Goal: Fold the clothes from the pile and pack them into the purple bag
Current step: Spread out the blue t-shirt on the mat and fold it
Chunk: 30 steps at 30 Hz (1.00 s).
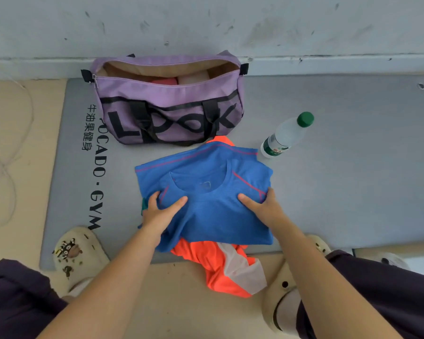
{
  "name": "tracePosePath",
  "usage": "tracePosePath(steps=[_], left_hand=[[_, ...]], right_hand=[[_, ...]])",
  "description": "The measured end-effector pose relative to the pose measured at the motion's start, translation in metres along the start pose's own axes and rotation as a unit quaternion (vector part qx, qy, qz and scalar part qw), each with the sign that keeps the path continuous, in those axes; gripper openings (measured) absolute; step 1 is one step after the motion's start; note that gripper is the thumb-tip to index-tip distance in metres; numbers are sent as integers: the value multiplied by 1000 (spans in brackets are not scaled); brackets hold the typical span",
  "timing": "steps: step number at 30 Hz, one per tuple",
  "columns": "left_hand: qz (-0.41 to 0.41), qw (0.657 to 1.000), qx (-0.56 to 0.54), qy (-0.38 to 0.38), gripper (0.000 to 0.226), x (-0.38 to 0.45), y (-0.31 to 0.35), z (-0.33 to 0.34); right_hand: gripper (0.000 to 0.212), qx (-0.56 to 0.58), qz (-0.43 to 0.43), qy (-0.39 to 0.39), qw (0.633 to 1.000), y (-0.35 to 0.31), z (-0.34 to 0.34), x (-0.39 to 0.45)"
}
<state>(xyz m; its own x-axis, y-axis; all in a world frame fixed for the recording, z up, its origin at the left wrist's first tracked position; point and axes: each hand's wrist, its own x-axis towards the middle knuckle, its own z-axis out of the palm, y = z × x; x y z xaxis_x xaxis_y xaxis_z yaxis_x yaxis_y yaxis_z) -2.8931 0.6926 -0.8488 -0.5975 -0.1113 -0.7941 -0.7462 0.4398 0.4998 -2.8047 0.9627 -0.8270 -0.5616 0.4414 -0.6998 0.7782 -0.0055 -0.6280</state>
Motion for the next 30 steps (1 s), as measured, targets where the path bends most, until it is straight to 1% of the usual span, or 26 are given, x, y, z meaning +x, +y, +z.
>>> tracePosePath(steps=[3,6,9,12,13,14,15,16,17,18,19,20,21,22,23,24,25,26,27,28,29,30], left_hand=[[11,998,-54,-34,113,2,1,18],[7,989,-109,-100,103,-8,12,41],[5,980,-121,-158,88,-19,29,72],[16,971,-123,-204,59,-26,38,97],[23,966,-139,-216,51,-27,37,101],[31,965,-156,-210,50,-27,33,103],[38,968,-172,-179,54,-27,27,105],[37,978,-172,-116,59,-28,20,105],[29,988,-150,-26,63,-30,14,105],[8,991,-115,64,65,-35,7,104],[-22,987,-85,133,69,-41,2,104],[-56,980,-69,177,73,-48,-3,104],[-86,973,-64,202,77,-56,-7,106],[-113,970,-67,205,81,-64,-11,109],[-144,968,-89,186,84,-72,-15,113],[-184,963,-140,136,84,-80,-18,119],[-224,950,-208,61,78,-87,-19,125],[-261,929,-260,-17,71,-93,-23,132],[-288,910,-288,-81,68,-98,-25,137],[-304,896,-298,-131,71,-101,-29,142],[-308,887,-300,-167,75,-103,-33,146],[-305,884,-298,-191,77,-103,-35,148]], right_hand=[[77,-2,33,31,999,9,-2,9],[77,0,53,53,997,18,-22,17],[74,26,56,58,996,24,-48,22],[70,44,51,73,995,27,-72,24],[69,51,51,80,994,29,-78,23],[68,53,53,88,993,30,-83,22],[68,49,59,98,992,31,-87,20],[68,40,67,112,991,32,-90,17],[70,33,77,124,989,34,-92,13],[73,28,90,137,986,37,-93,8],[76,23,102,150,983,41,-93,2],[75,19,114,165,980,45,-93,-4],[69,21,122,180,976,49,-92,-11],[61,32,127,195,972,53,-90,-19],[56,48,135,208,968,56,-88,-27],[56,66,153,219,961,59,-85,-35],[56,95,179,229,952,61,-81,-43],[54,154,205,229,939,65,-75,-49],[50,241,224,210,921,68,-70,-56],[46,330,238,175,896,70,-63,-61],[44,404,245,136,871,70,-57,-65],[44,451,245,102,852,69,-53,-67]])
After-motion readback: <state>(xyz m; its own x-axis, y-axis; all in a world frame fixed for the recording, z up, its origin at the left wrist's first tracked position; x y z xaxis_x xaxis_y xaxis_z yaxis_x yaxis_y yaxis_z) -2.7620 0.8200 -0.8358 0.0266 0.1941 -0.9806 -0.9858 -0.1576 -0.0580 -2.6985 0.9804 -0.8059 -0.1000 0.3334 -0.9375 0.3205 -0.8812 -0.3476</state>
